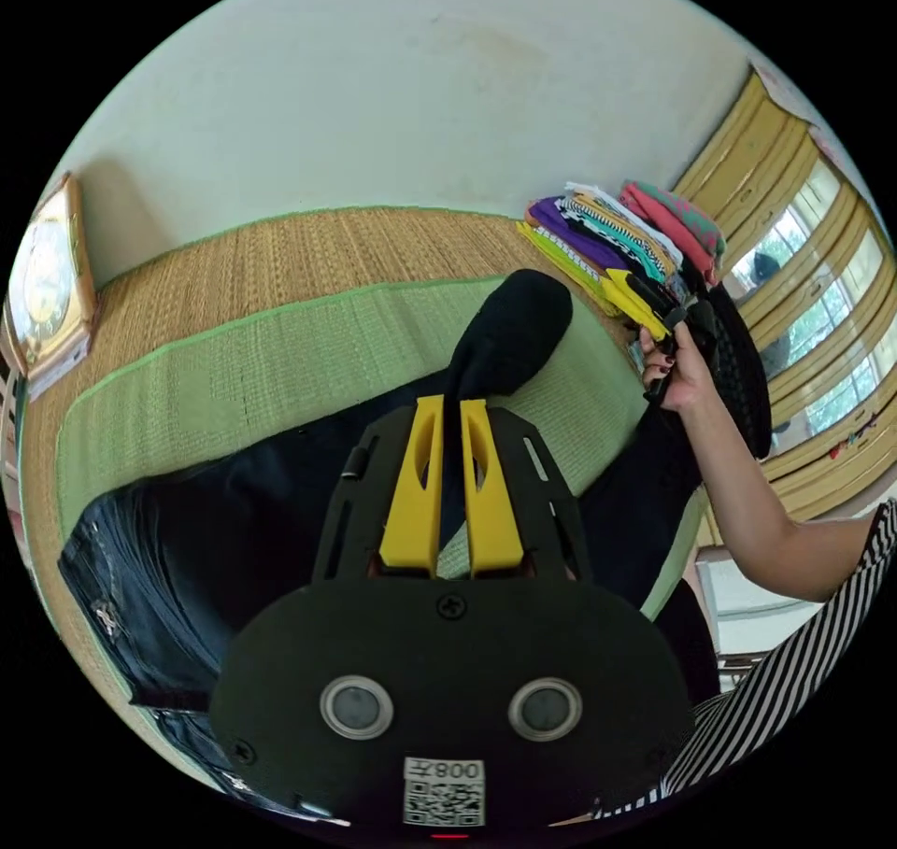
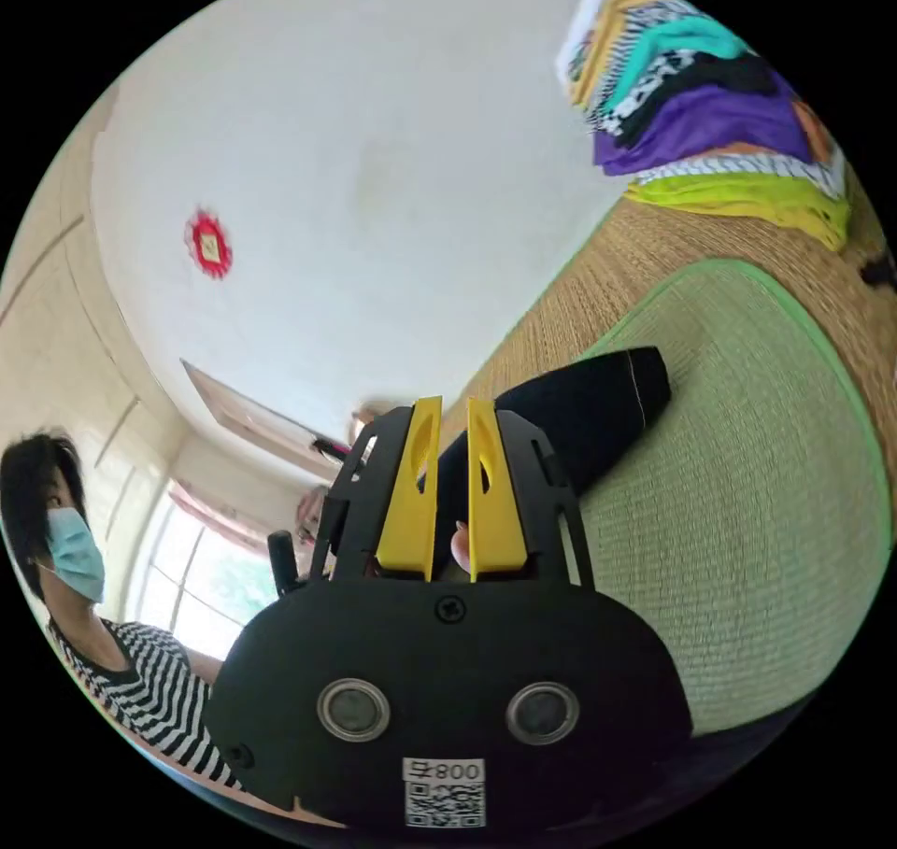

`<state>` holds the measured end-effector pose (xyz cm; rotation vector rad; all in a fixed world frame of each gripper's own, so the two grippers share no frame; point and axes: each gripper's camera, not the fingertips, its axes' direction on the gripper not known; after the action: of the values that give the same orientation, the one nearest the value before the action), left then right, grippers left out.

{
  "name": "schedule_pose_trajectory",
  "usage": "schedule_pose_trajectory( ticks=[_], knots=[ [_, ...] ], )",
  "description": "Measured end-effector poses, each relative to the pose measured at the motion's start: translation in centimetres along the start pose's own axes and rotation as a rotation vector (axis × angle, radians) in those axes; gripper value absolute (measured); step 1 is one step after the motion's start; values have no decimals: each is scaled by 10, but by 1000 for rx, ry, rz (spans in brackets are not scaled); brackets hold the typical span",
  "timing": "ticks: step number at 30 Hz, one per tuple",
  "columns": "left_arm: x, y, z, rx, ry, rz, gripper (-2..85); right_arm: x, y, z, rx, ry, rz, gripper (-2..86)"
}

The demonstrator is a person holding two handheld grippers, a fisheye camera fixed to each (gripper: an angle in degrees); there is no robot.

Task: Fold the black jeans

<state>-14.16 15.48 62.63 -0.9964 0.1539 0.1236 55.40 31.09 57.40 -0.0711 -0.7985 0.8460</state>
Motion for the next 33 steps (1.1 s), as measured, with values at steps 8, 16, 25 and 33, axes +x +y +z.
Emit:
schedule_pose_trajectory(
  ticks=[8, 16, 25, 33],
  knots=[
    [-19, -2, -4, 9, 2, -48, 25, 8, 54, 14, -95, 275, 100, 74],
    [-15, -6, 8, -8, 10, -24, 25, -11, 46, 60, -198, 478, -5, 80],
    [5, -7, 20, -65, -11, 96, 26, -7, 55, 75, -139, 251, 110, 13],
    [24, -7, 9, -32, 50, 224, 26, -109, 73, 11, -33, 166, -104, 3]
  ],
)
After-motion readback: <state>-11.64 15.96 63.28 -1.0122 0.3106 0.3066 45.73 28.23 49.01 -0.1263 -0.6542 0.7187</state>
